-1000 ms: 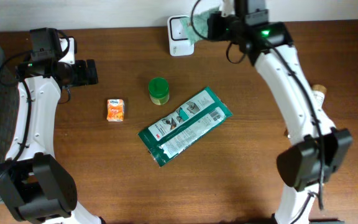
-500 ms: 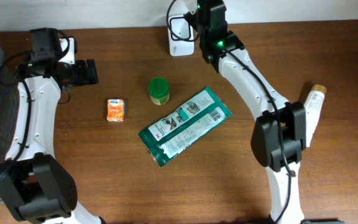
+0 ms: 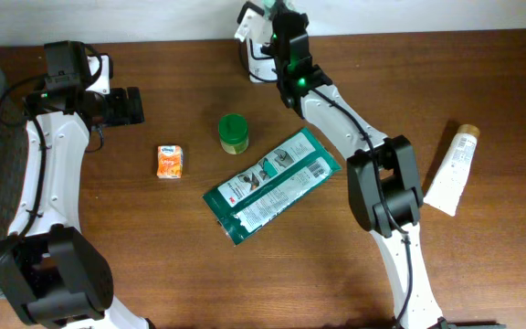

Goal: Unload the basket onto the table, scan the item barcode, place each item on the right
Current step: 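Hold the light green pack's barcode in front of the scanner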

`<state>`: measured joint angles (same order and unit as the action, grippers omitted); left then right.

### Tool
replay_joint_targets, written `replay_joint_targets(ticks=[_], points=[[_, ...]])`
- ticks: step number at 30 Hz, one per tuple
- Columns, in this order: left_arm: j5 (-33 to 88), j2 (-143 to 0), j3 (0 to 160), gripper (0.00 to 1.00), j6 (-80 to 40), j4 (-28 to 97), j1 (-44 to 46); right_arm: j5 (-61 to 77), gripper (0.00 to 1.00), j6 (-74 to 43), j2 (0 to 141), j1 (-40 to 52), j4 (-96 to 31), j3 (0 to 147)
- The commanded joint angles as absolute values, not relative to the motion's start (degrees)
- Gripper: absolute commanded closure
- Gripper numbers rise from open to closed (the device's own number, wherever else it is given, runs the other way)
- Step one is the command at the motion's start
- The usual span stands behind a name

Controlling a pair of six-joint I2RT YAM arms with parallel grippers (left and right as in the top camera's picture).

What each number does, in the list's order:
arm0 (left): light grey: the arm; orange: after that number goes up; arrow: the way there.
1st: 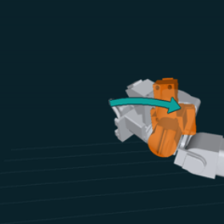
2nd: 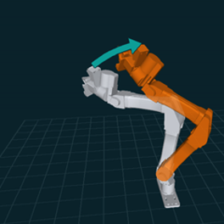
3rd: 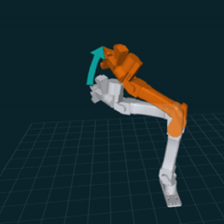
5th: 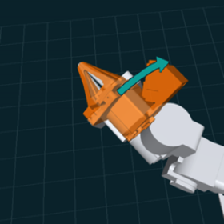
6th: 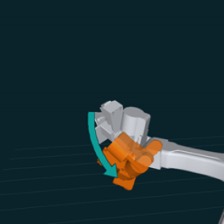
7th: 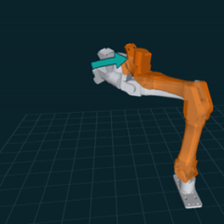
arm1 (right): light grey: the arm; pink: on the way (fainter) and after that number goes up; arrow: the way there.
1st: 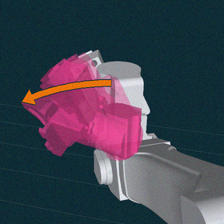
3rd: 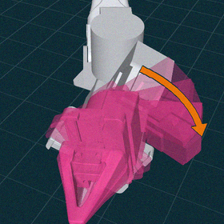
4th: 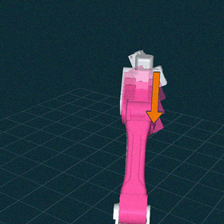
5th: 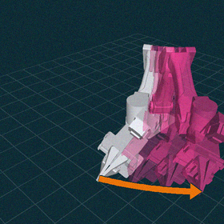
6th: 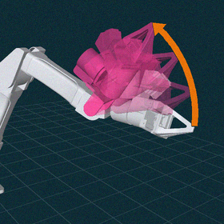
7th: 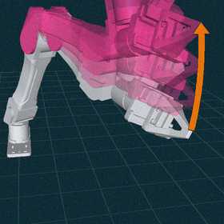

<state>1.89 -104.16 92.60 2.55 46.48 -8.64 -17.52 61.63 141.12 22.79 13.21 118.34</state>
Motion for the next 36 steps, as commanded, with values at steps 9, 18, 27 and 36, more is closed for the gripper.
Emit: replay_joint_targets(ticks=[9, 18, 27, 36], points=[[1.7, -104.6, 93.7, 0.01, 2.8, 46.5, -8.7, -17.2, 0.96, 62.0, 141.3, 25.2, 9.5, 119.1], [1.7, -104.6, 93.7, 0.01, 2.8, 46.5, -8.7, -18.9, 0.96, 59.5, 141.3, 25.2, 10.6, 119.1], [1.7, -104.6, 93.7, 0.01, 2.8, 46.5, -8.7, -19.8, 0.96, 59.1, 139.6, 25.5, 10.3, 119.1], [1.7, -104.6, 93.7, 0.01, 2.8, 46.5, -8.7, -19.3, 0.96, 37.8, 125.1, 25.3, -3.3, 119.2]])
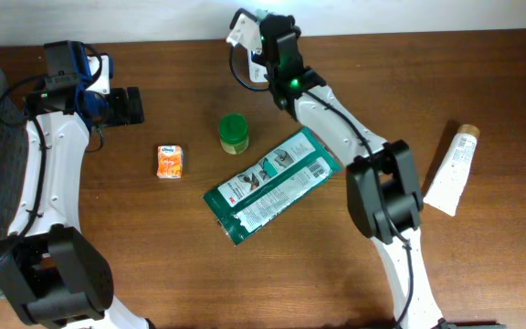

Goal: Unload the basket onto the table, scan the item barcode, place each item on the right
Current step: 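Hold the light green pack's barcode in front of the scanner, then carry the light green pack right and set it beside the white tube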

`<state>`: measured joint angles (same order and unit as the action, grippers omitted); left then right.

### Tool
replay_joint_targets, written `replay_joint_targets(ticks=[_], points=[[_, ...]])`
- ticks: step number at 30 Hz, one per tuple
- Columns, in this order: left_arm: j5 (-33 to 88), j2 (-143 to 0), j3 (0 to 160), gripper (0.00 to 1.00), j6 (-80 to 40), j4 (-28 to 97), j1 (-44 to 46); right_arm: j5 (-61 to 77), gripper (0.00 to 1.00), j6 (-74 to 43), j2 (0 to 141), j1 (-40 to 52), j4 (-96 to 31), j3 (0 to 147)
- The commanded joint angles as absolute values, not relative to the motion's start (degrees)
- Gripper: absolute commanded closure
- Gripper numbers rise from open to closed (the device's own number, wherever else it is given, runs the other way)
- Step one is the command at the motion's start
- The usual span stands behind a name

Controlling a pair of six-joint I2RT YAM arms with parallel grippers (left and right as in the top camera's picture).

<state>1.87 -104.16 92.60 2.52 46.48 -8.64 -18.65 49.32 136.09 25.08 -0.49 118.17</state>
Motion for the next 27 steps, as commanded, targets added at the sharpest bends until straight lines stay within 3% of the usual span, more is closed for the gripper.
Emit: replay_joint_targets(ticks=[1, 8, 13, 21, 27], points=[[1.7, -104.6, 93.7, 0.01, 2.8, 46.5, -8.7, -19.1, 0.96, 34.0, 122.6, 25.3, -6.9, 119.2], [1.7, -104.6, 93.7, 0.01, 2.8, 46.5, -8.7, -18.6, 0.96, 6.0, 107.2, 23.2, -36.1, 119.2], [1.7, -104.6, 93.7, 0.01, 2.8, 46.5, -8.7, -13.1, 0.96, -7.0, 100.4, 17.1, -56.5, 119.2], [1.7, -104.6, 93.7, 0.01, 2.8, 46.5, -8.7, 2.0, 0.96, -11.7, 101.9, 1.7, -76.1, 119.0], [1.7, -104.6, 93.7, 0.01, 2.8, 46.5, -8.7, 2.7, 0.96, -11.7, 108.1, -7.4, -78.7, 113.6]])
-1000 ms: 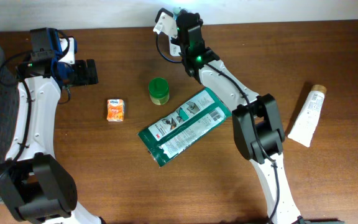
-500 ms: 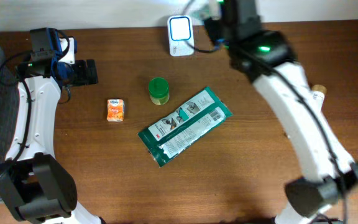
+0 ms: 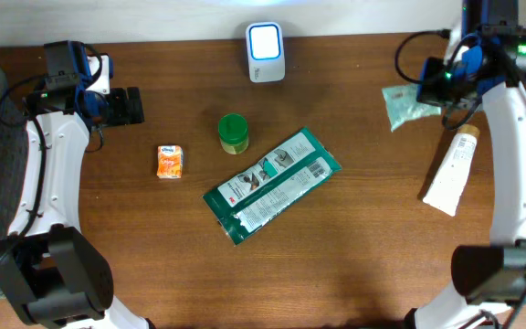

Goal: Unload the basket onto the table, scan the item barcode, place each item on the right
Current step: 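Carry the light green pack right and set it beside the white tube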

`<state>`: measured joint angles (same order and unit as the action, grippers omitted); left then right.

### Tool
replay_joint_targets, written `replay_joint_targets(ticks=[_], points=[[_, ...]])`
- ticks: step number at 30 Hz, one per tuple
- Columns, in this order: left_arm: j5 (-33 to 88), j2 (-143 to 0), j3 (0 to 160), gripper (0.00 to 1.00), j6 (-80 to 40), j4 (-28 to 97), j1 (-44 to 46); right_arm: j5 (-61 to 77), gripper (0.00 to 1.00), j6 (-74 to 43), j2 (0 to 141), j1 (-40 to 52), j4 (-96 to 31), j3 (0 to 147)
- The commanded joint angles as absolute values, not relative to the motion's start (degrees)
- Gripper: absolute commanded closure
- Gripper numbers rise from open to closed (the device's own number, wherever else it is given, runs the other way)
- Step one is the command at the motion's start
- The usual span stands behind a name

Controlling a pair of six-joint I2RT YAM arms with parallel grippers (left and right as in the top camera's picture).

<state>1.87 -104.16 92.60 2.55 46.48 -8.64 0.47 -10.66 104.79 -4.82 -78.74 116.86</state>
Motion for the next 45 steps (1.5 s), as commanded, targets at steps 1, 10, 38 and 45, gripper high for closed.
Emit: replay_joint_targets(ticks=[1, 10, 38, 45], points=[[1.7, -104.6, 93.7, 0.01, 2.8, 46.5, -8.7, 2.6, 0.96, -11.7, 109.7, -8.7, -78.6, 112.3], [1.7, -104.6, 93.7, 0.01, 2.8, 46.5, -8.7, 2.6, 0.96, -11.4, 121.3, -15.9, -72.1, 105.2], [1.7, -104.6, 93.7, 0.01, 2.8, 46.5, -8.7, 6.9, 0.54, -7.7, 111.2, -11.0, -84.2, 119.7], [1.7, -104.6, 93.7, 0.01, 2.8, 46.5, -8.7, 14.0, 0.54, -7.8, 105.5, -1.7, -87.8, 119.7]])
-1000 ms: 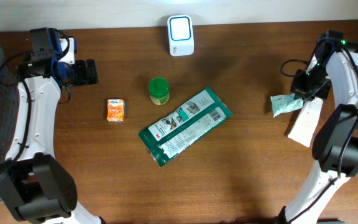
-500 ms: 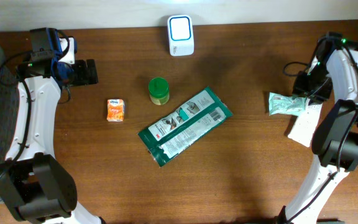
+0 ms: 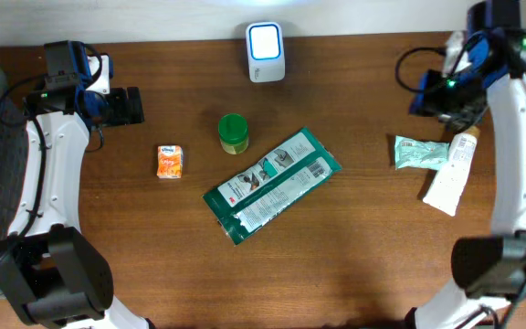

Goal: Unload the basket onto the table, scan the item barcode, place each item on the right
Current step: 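Carry the light green pack right and set it beside the white tube, then reach the right gripper to the large green-and-white pack and grasp it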

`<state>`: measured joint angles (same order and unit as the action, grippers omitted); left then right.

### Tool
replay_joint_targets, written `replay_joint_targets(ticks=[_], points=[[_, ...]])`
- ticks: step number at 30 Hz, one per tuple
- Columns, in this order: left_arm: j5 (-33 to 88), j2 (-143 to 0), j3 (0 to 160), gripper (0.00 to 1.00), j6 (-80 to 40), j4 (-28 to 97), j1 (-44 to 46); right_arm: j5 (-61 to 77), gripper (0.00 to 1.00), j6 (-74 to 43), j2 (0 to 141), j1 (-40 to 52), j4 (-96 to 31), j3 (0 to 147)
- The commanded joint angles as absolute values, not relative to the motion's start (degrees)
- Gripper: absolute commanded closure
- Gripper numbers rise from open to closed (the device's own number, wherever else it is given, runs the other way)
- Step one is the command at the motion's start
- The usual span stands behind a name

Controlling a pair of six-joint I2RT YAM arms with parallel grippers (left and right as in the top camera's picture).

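The white barcode scanner [image 3: 265,52] stands at the back centre of the table, its lit face up. A pale green packet [image 3: 422,152] lies flat at the right, touching the white tube [image 3: 451,172]. My right gripper [image 3: 427,94] hovers just behind the packet, open and holding nothing. At the far left my left gripper [image 3: 131,105] is open and empty, well away from every item.
A green-lidded jar [image 3: 233,133], a small orange packet [image 3: 170,162] and a long green-and-white pouch [image 3: 272,185] lie mid-table. A dark basket sits at the left edge.
The pale green packet was in my right gripper, raised at the right. Now it lies on the table beside the white tube and the gripper is open behind it. The left arm is unchanged.
My right gripper first held a small item over the scanner at the back centre, and was still there a moment later. Then it was at the far right with the pale green packet in it. The packet now rests beside the tube, released.
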<state>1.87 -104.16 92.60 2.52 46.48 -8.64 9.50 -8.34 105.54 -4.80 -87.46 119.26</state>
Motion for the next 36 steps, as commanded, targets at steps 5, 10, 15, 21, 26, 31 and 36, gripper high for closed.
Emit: replay_joint_targets(ticks=[5, 10, 15, 21, 26, 31, 36], points=[[1.7, -104.6, 93.7, 0.01, 2.8, 46.5, -8.7, 16.5, 0.55, -9.1, 105.6, 5.3, -86.6, 117.3], [1.7, -104.6, 93.7, 0.01, 2.8, 46.5, -8.7, 16.6, 0.55, -11.5, 105.7, 11.1, -83.1, 112.1], [1.7, -104.6, 93.7, 0.01, 2.8, 46.5, -8.7, 18.2, 0.55, -16.3, 105.9, 15.4, -75.5, 101.6], [1.7, -104.6, 93.7, 0.01, 2.8, 45.5, -8.7, 20.5, 0.62, -21.5, 105.9, 20.8, -65.5, 89.3], [1.7, -104.6, 93.7, 0.01, 2.8, 45.9, -8.7, 20.4, 0.61, -23.5, 105.9, 24.8, -61.3, 82.7], [1.7, -104.3, 93.7, 0.16, 3.9, 46.3, -8.7, 20.4, 0.58, -26.1, 105.9, 25.6, -56.2, 76.4], [1.6, -98.7, 93.7, 0.45, 3.9, 46.3, -8.7, 20.6, 0.58, -26.5, 106.0, 25.6, -53.1, 75.6]])
